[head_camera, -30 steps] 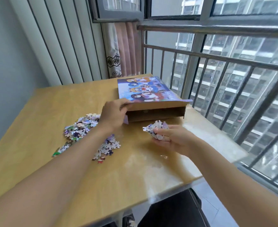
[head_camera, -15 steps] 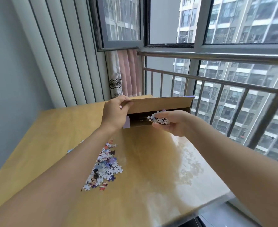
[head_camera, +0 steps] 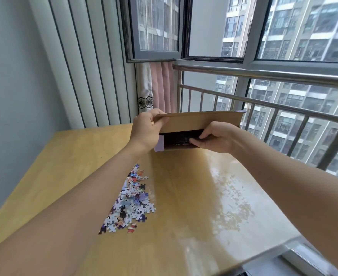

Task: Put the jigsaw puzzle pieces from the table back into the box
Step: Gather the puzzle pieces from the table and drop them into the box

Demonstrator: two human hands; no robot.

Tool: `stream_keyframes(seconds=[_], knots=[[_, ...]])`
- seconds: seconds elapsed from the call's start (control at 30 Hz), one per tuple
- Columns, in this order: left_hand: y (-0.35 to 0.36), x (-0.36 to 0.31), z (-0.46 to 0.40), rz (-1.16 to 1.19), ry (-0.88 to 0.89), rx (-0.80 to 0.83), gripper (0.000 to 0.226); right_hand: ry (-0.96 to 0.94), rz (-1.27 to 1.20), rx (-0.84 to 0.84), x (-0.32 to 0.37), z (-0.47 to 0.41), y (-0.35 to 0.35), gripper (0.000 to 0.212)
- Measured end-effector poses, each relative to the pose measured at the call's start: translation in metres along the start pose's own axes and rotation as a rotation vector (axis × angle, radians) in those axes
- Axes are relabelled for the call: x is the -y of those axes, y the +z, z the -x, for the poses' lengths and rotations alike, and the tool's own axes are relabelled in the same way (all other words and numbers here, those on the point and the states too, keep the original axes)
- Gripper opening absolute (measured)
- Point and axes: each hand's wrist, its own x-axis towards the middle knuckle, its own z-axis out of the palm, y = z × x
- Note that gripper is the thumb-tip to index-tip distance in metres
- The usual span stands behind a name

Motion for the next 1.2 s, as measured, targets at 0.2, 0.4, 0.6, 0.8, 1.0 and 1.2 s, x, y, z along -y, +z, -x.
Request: stream_keyframes(seconds=[0.2, 0.4, 0.6, 0.8, 1.0, 1.2], knots=[[-0.011, -0.002, -0.015, -0.007, -0.011, -0.103, 0.008, -0.451, 1.068, -0.021, 0.000, 0.019, -0.005, 0.042], [-0.014, -0.019, -0.031, 0.044, -0.016, -0.153, 0.007, -1.068, 1.965, -0.380, -0.002, 0.007, -0.007, 0.013], [-0.019, -0.032, -0.040, -0.068, 0.033, -0.189, 0.045, -1.430, 1.763, -0.493, 0.026, 0.004, 0.007, 0.014], [-0.021, -0.014, -0.033, -0.028, -0.068, -0.136, 0.028, -1.364, 1.926, -0.393, 0.016, 0.009, 0.009, 0.011], [-0.014, 0.005, -0.010, 0.027, -0.184, 0.057, 0.021, -1.235, 2.089, -0.253, -0.019, -0.006, -0.024, 0.029], [0.009, 0.040, 0.024, -0.008, -0.290, 0.197, 0.031, -0.896, 2.203, -0.194, -0.061, -0.003, -0.037, 0.016]])
